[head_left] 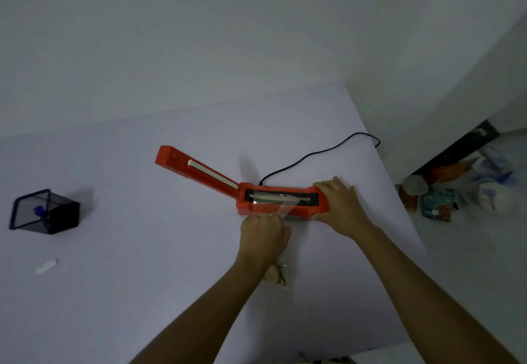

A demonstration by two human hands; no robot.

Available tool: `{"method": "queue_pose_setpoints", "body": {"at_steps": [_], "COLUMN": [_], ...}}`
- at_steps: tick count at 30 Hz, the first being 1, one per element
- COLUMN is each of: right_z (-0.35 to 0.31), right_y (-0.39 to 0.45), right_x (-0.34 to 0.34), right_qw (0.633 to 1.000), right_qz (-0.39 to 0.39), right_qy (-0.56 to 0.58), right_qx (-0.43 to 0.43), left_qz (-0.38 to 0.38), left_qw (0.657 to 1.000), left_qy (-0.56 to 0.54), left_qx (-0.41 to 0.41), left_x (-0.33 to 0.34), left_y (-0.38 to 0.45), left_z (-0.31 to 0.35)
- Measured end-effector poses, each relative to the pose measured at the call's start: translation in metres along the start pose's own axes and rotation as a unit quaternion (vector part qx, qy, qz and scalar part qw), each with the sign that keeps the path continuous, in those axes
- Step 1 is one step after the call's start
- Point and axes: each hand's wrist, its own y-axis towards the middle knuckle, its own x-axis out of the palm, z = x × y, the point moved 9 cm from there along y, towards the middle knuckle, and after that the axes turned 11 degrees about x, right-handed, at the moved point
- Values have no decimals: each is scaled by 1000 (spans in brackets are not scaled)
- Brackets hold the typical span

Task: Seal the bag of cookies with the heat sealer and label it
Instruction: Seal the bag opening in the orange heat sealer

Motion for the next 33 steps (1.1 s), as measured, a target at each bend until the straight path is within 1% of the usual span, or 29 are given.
{"method": "queue_pose_setpoints", "body": {"at_steps": [6, 7, 11, 14, 18, 22, 28, 31, 33], "right_z": [-1, -2, -2, -5, -7, -7, -6, -4, -8], "right_y": [1, 1, 1, 1, 1, 1, 2, 2, -4], "right_x": [1, 1, 1, -1, -1, 0, 3, 7, 9], "right_qw": [1000, 1000, 1000, 1000, 1000, 1000, 1000, 999, 997], "right_qz": [2, 4, 4, 4, 5, 10, 2, -11, -3], "right_qy": [-4, -8, -5, -7, -8, -17, -26, -46, -69], "right_qx": [4, 2, -3, -3, -9, -18, 1, 15, 16], "left_qz": [24, 17, 33, 22, 52, 78, 105, 99, 93], "left_qw": [998, 998, 998, 998, 996, 996, 993, 993, 994], "left_qy": [-53, -54, -43, -50, -66, -28, -44, -49, -56], "left_qx": [-11, -20, -24, -32, -38, -28, -27, -27, -32], "left_x": [-9, -9, -17, -11, -19, -30, -33, -33, -30], "left_y": [-9, -12, -21, -29, -37, -47, -65, -66, -66], "left_z": [-12, -15, -21, -28, -35, -38, -44, -46, -47]}}
